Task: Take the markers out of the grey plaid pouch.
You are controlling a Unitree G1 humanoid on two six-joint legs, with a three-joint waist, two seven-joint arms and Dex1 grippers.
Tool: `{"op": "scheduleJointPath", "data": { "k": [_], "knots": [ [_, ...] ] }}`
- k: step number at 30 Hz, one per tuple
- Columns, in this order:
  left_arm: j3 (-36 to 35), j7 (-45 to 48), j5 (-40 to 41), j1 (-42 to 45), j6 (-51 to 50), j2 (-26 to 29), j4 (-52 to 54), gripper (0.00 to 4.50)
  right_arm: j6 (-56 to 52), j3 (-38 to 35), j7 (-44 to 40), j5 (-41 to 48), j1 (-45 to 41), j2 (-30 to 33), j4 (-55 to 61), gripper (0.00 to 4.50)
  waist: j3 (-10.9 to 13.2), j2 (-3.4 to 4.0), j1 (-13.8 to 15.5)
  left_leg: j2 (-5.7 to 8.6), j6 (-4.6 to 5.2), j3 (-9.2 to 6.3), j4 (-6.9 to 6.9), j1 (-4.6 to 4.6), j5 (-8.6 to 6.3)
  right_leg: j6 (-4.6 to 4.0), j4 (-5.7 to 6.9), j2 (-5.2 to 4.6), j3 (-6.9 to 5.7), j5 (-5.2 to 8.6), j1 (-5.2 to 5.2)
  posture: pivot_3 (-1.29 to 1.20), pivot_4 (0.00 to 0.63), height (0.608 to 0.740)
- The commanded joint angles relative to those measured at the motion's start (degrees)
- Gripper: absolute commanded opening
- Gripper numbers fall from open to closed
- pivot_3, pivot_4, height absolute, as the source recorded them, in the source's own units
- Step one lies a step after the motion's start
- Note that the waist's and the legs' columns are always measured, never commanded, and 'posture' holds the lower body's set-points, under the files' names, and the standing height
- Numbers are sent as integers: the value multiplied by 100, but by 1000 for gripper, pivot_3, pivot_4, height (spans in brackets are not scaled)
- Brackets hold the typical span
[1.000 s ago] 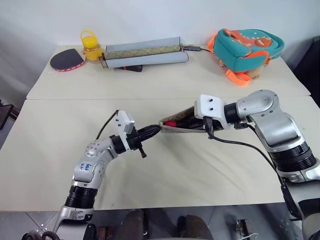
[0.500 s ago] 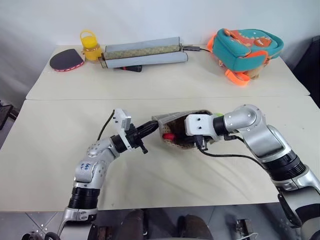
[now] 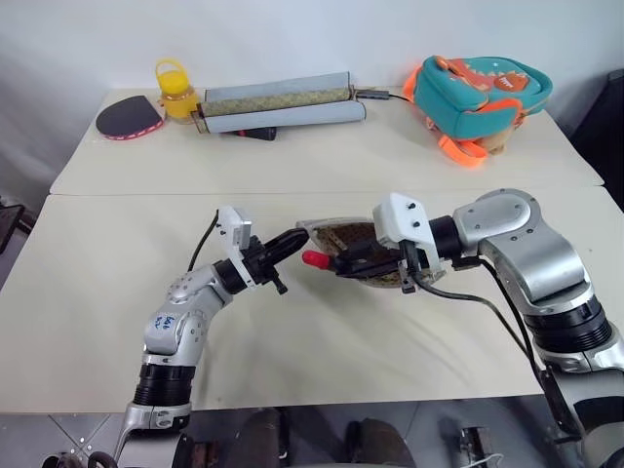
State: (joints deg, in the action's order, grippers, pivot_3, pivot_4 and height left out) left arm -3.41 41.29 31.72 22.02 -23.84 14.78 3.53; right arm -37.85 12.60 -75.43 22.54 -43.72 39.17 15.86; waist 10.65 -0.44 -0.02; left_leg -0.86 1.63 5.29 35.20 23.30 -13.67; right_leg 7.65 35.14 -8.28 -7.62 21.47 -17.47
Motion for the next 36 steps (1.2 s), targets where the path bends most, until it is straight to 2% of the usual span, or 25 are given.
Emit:
{"op": "scheduleJointPath", "data": {
  "k": [1, 3, 6, 12, 14, 16, 18, 20, 22, 25, 28, 36],
  "knots": [
    [-118, -81, 81, 27, 6, 1, 63, 0, -373, -345, 99, 614, -10, -87, 353, 528, 0, 0, 0, 0, 0, 0, 0, 0, 0, 0, 0, 0, 0, 0, 0, 0, 150, 740],
    [-120, -84, -20, -11, 82, 80, 67, 0, -353, -529, 471, 688, -69, -287, 272, 527, 0, 0, 1, 0, 0, 0, 0, 0, 0, 0, 0, -1, 1, 0, 0, 0, 150, 740],
    [-352, -2, -73, -198, 207, 445, 237, 0, 604, -646, 1071, -96, -387, -323, -555, 527, 0, 0, -15, 0, 0, 3, 0, -1, 0, 0, 5, 1, -2, 0, -4, 0, 150, 740],
    [-962, -14, -88, -586, 651, 1051, 575, 0, 1389, -833, 869, -525, -375, 383, -1406, 527, 0, -1, 11, 2, 0, 5, -7, 2, -1, 0, 0, -3, -1, 0, -10, 0, 150, 740],
    [-1134, -71, -415, -708, 1145, 1227, 586, 0, 1715, -783, 797, -825, -250, 694, -1707, 527, 0, -1, 15, 2, 1, 4, -7, 2, -1, 0, -3, -4, -1, 0, -7, 0, 150, 740],
    [-1214, -126, -756, -896, 1641, 1330, 538, 0, 2283, -477, 807, -1430, -6, 1023, -2103, 527, 1, -1, 11, 3, 2, 8, -7, 1, -2, 0, -8, -5, -3, 0, -4, 0, 150, 740],
    [-1286, -206, -751, -1002, 1766, 1300, 545, 0, 2731, -209, 757, -1867, 245, 1220, -2353, 527, 0, -1, 9, 4, 2, 13, -9, 0, -3, 0, -9, -5, -6, 0, -5, 0, 150, 740],
    [-1322, -232, -734, -1106, 1834, 1286, 522, 0, 2980, -96, 842, -2082, 410, 1181, -2614, 527, 1, -1, -8, 2, 2, 13, -9, 0, -3, 0, -9, -5, -6, 0, -5, 0, 150, 740],
    [-1244, -220, -1074, -1278, 2259, 1355, 452, 0, 3533, 110, 1057, -2494, 574, 1136, -3064, 527, 2, 2, -26, 0, 2, 19, -7, -1, -3, 0, -8, -5, -6, 0, -11, 0, 150, 740],
    [-919, -240, -2220, -1661, 3500, 1653, 297, 0, 3917, 208, 1297, -2728, 688, 980, -3514, 527, 2, 3, -49, -4, 1, 31, -8, -6, -2, 0, -6, -2, -5, 0, -13, 0, 150, 740],
    [-905, -374, -2046, -2014, 3555, 1428, 460, 0, 3910, 102, 1266, -2493, 799, 728, -3504, 527, 0, 0, -28, -4, 1, 32, -10, -10, -3, 0, -7, -4, -4, 0, -10, 0, 150, 740],
    [-889, -541, -2119, -2296, 3720, 1351, 383, 0, 3662, -131, 1040, -2224, 907, 584, -3358, 3269, -2, -6, -22, -10, -2, 20, -3, -10, -7, -1, -9, -23, -1, 0, -10, 0, 150, 740]
  ]
}}
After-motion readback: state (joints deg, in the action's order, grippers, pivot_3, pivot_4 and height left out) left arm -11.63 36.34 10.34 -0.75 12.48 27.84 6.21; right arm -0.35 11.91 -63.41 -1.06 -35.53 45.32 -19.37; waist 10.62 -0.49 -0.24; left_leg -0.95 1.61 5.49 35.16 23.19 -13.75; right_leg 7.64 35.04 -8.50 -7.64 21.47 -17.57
